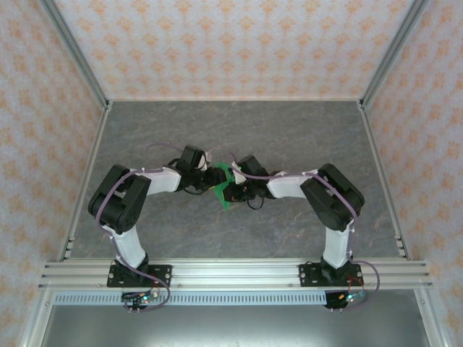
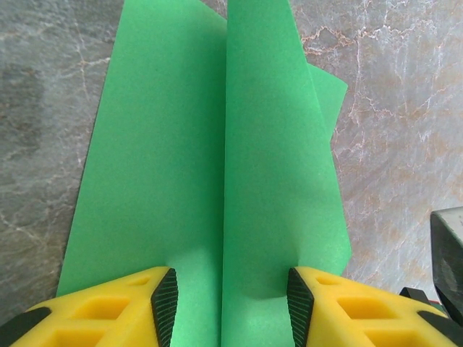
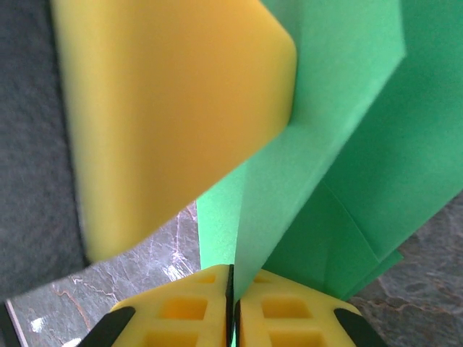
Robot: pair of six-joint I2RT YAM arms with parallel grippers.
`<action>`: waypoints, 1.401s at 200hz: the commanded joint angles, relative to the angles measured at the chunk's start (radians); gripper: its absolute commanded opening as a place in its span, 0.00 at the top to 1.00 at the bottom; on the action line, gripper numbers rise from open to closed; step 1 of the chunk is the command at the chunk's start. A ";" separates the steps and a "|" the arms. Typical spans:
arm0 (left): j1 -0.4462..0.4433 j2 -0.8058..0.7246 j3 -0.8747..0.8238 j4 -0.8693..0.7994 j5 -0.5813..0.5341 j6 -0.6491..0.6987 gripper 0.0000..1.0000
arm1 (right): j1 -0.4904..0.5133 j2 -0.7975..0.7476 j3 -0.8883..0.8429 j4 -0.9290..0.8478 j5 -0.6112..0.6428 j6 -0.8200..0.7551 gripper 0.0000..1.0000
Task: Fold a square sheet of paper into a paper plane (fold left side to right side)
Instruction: Fourth fold the wing at the center of the table.
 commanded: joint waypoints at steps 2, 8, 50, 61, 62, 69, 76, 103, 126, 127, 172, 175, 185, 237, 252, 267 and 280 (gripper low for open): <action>0.010 0.032 0.007 -0.042 -0.066 0.016 0.52 | -0.001 0.009 -0.005 0.005 -0.005 0.004 0.86; 0.011 0.032 0.005 -0.044 -0.067 0.016 0.53 | 0.000 0.008 -0.005 0.004 -0.003 0.003 0.85; 0.010 0.036 0.007 -0.046 -0.070 0.016 0.53 | -0.001 -0.009 -0.012 0.011 -0.001 0.003 0.81; 0.011 0.038 0.006 -0.045 -0.071 0.016 0.53 | -0.001 -0.018 -0.014 0.017 0.001 0.003 0.80; 0.011 0.038 0.007 -0.045 -0.071 0.016 0.53 | -0.001 -0.017 -0.014 0.017 0.001 0.004 0.80; 0.011 0.038 0.007 -0.047 -0.068 0.016 0.53 | -0.001 -0.022 -0.016 0.018 0.001 0.003 0.79; 0.010 0.039 0.006 -0.047 -0.068 0.016 0.53 | -0.001 -0.024 -0.016 0.018 0.003 0.004 0.79; 0.011 0.040 0.008 -0.047 -0.067 0.016 0.53 | 0.000 -0.035 -0.018 0.018 0.007 0.003 0.78; 0.012 0.042 0.005 -0.049 -0.070 0.016 0.54 | -0.001 -0.054 -0.022 0.014 0.016 0.002 0.75; 0.012 0.042 0.005 -0.049 -0.070 0.016 0.54 | -0.001 -0.056 -0.022 0.014 0.016 0.003 0.74; 0.011 0.049 0.006 -0.044 -0.069 0.015 0.54 | -0.002 -0.119 -0.048 0.014 0.036 0.003 0.67; 0.011 0.049 0.007 -0.045 -0.070 0.015 0.54 | -0.002 -0.122 -0.048 0.012 0.036 0.003 0.67; 0.011 0.050 0.006 -0.045 -0.070 0.015 0.54 | -0.004 -0.134 -0.054 0.009 0.036 0.001 0.67; 0.010 0.049 0.006 -0.047 -0.068 0.016 0.54 | -0.082 -0.247 -0.118 0.017 0.015 0.012 0.64; 0.011 0.048 0.004 -0.045 -0.068 0.015 0.54 | -0.124 -0.254 -0.132 0.067 -0.022 0.048 0.64; 0.010 0.047 0.002 -0.044 -0.069 0.015 0.54 | -0.155 -0.240 -0.122 0.112 -0.052 0.080 0.64; 0.011 0.048 0.000 -0.044 -0.070 0.013 0.54 | -0.159 -0.214 -0.092 0.107 -0.046 0.087 0.64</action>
